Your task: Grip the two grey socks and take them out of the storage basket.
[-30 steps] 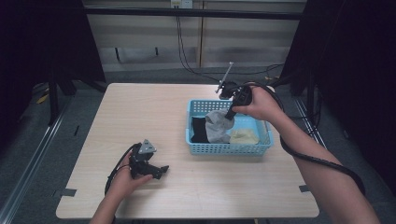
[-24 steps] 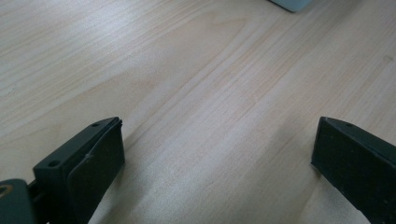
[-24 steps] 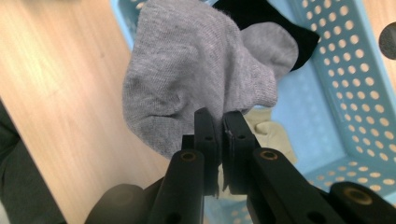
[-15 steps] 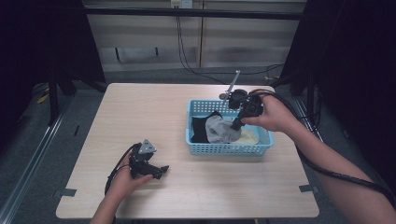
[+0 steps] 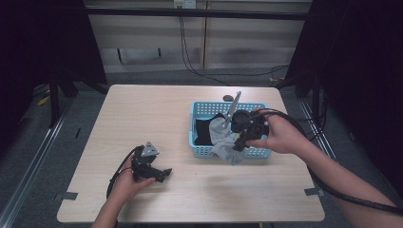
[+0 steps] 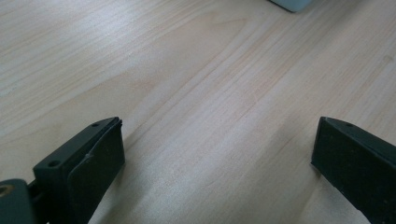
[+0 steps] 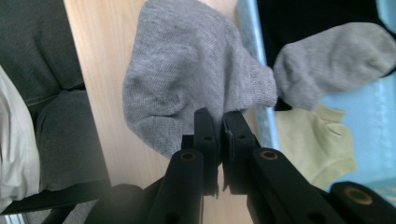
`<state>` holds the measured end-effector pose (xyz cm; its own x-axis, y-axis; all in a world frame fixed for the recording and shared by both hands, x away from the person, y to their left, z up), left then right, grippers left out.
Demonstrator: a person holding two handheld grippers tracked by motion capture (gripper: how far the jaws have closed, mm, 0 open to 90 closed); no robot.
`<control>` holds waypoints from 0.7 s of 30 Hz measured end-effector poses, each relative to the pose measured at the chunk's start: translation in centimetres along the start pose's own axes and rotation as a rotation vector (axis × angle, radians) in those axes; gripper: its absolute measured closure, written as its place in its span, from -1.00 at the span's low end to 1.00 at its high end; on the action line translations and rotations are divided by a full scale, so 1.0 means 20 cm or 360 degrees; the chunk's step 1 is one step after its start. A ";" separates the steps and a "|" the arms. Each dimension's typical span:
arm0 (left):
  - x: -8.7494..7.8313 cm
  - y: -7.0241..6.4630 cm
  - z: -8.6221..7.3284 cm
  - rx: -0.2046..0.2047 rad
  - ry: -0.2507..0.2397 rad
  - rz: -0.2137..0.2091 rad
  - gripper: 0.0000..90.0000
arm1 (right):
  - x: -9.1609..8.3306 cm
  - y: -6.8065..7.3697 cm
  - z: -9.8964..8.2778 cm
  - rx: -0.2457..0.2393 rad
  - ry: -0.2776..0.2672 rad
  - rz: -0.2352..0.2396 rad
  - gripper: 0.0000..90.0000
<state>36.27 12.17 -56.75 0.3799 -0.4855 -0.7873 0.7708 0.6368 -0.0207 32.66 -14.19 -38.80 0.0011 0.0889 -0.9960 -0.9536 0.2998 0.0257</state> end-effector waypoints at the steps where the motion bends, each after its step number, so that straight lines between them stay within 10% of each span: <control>1: 0.00 0.00 0.00 0.0000 -0.0001 -0.0001 -0.96 | 0.03 0.03 0.00 -0.0017 0.0018 0.0010 0.91; 21: 0.00 0.00 0.00 0.0011 0.0011 0.0000 -0.96 | 0.38 0.13 0.06 -0.0096 0.0113 0.0096 0.75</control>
<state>36.25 12.25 -56.76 0.3763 -0.4813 -0.7917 0.7742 0.6327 -0.0167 30.58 -11.58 -46.17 -0.0759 0.0367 -0.9964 -0.9678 0.2380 0.0825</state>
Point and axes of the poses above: each handheld gripper's, and its own axes: x roughly forward along the jaws, z roughly out of its top, y roughly to its left, the point moved 8 cm from there along x, roughly forward along the jaws, and after that the axes turned 7 degrees about y, right-handed, at the moved point
